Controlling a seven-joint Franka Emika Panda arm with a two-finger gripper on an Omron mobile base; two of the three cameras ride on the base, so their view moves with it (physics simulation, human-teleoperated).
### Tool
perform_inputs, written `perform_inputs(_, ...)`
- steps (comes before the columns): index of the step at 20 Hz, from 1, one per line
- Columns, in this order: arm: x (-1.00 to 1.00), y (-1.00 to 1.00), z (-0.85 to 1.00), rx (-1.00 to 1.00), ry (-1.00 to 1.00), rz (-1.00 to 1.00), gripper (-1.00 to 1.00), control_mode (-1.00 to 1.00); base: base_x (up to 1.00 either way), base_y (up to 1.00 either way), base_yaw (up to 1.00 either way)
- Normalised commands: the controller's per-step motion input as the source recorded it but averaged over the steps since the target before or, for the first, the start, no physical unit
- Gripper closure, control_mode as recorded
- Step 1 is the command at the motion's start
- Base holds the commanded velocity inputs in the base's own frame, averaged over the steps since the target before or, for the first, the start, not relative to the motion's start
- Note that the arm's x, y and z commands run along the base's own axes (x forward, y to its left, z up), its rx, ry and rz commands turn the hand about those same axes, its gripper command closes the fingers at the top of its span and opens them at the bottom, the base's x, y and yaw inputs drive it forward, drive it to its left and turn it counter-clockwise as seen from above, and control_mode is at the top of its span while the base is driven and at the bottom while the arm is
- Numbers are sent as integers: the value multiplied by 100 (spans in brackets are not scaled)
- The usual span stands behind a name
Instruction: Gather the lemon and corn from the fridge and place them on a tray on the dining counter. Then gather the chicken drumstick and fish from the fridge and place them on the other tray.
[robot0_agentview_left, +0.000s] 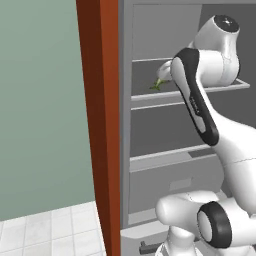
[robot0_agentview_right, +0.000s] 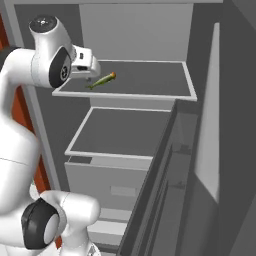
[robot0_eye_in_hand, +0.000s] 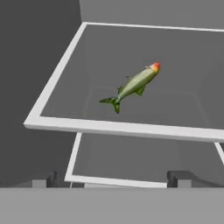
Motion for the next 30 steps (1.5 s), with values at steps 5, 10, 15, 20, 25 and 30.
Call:
perform_inputs(5,21,0,-6,0,5,-10,-100,-100,0,0,0)
perform_inputs(10,29,0,-17,0,6,-10,-100,-100,0,0,0)
perform_inputs(15,37,-1,-24,0,0,-4,-100,-100,0,0,0)
perform_inputs(20,42,-7,-17,0,0,-1,-100,-100,0,0,0)
perform_inputs(25,41,-14,-13,0,0,0,-100,-100,0,0,0)
perform_inputs(30,49,-2,-2,1,1,0,-100,-100,0,0,0)
